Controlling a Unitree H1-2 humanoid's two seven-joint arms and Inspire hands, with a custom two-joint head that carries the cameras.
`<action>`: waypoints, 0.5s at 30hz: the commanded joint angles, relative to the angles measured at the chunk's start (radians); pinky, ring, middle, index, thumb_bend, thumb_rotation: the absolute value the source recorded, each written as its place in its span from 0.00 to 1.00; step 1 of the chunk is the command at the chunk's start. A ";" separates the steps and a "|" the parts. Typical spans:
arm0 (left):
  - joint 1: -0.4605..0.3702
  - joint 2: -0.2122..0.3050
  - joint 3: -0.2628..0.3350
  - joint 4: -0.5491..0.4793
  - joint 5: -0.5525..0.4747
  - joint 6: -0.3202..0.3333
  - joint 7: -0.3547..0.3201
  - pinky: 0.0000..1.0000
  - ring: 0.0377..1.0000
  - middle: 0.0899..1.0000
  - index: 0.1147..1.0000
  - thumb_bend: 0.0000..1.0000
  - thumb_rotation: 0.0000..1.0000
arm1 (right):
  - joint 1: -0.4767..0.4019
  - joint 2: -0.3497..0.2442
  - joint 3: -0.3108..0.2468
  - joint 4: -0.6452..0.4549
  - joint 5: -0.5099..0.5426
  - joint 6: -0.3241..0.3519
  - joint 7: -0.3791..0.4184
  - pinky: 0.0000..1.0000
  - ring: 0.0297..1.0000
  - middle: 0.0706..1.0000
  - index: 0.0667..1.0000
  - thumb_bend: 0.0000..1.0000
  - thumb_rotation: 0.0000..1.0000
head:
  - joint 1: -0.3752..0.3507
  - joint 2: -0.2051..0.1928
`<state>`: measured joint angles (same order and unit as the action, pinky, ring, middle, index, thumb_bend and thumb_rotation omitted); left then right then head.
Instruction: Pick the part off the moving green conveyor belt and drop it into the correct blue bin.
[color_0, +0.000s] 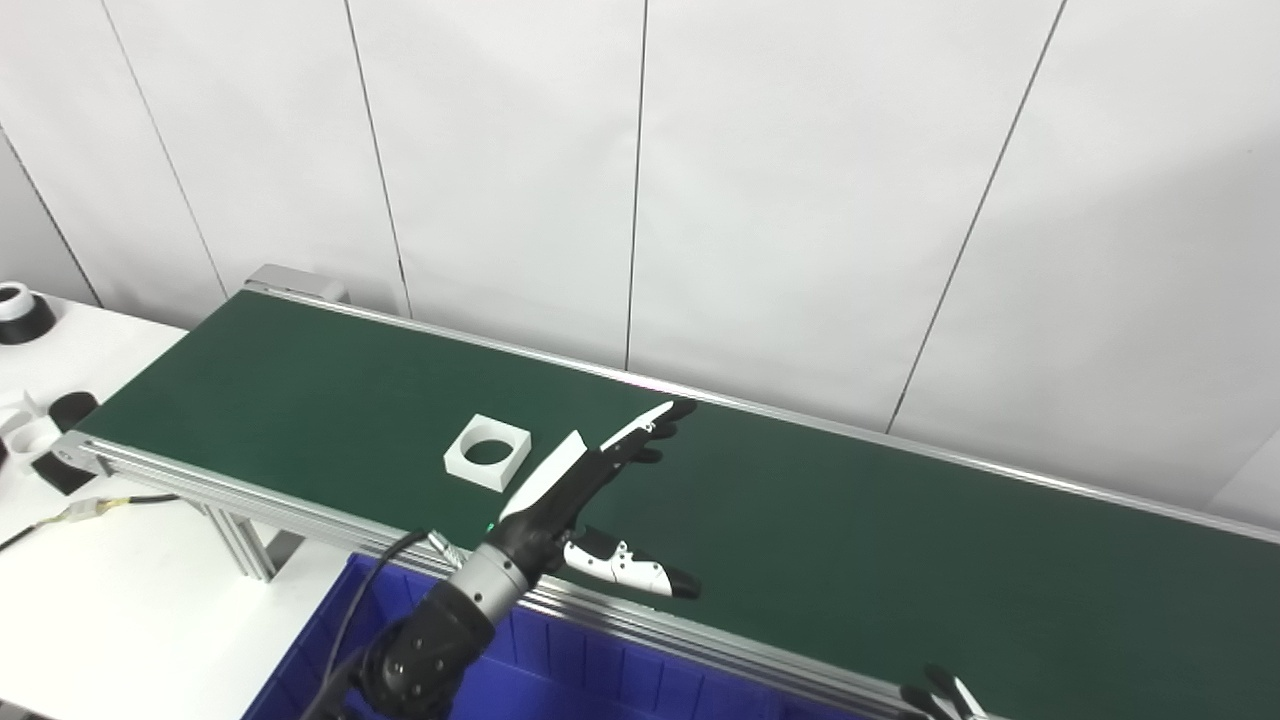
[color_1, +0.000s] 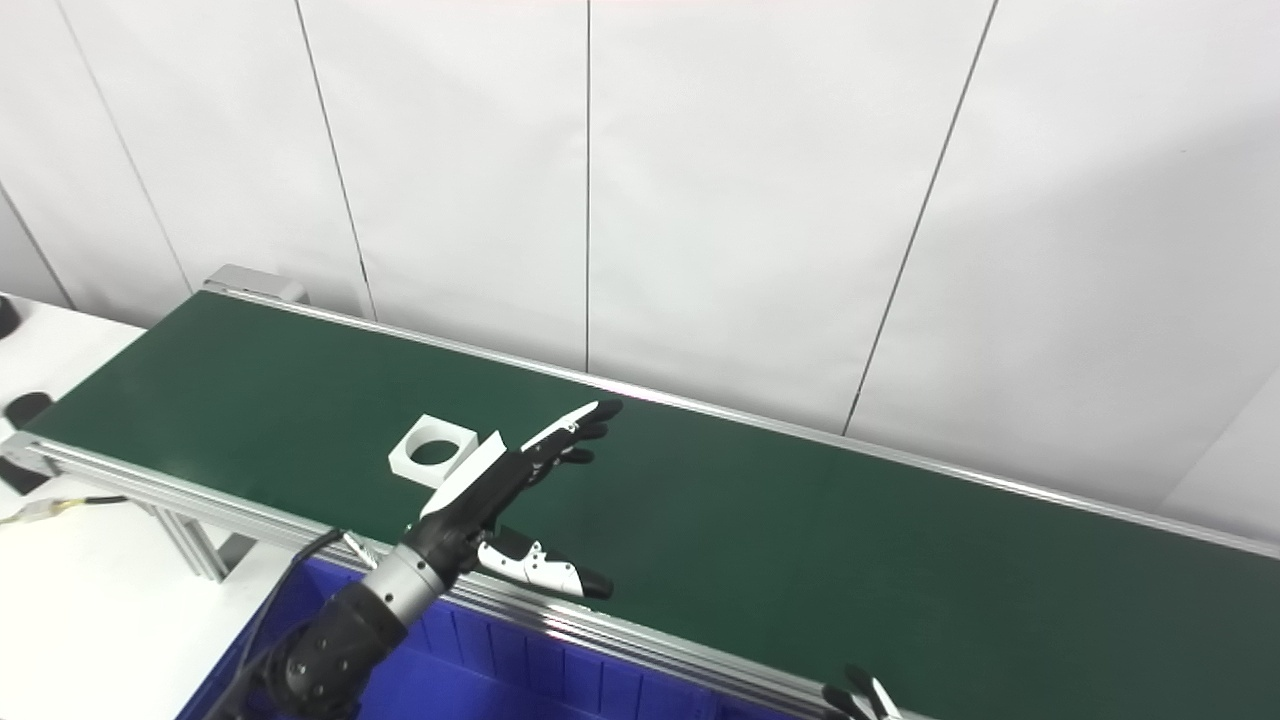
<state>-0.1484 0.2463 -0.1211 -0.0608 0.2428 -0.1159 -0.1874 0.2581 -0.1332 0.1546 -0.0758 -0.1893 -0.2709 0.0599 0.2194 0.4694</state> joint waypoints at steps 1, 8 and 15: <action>-0.078 0.040 0.013 0.015 0.032 -0.013 0.005 0.89 0.94 0.97 0.94 0.78 0.38 | -0.007 0.004 0.000 -0.014 0.013 -0.064 -0.004 0.67 0.79 0.83 0.92 0.84 0.25 | -0.002 0.001; -0.173 0.118 0.014 0.109 0.074 0.039 -0.014 0.86 0.93 0.97 0.93 0.85 0.33 | -0.006 0.008 0.003 -0.017 0.003 -0.065 -0.007 0.66 0.79 0.83 0.92 0.85 0.26 | -0.011 0.004; -0.262 0.181 0.004 0.229 0.115 0.053 -0.029 0.89 0.97 0.98 0.94 0.86 0.23 | -0.009 0.012 0.005 -0.011 0.011 -0.072 -0.004 0.66 0.79 0.82 0.91 0.86 0.25 | -0.012 0.003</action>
<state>-0.3506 0.4009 -0.1192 0.1821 0.3389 -0.0670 -0.2215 0.2589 -0.1280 0.1581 -0.0718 -0.1876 -0.2806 0.0599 0.2086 0.4709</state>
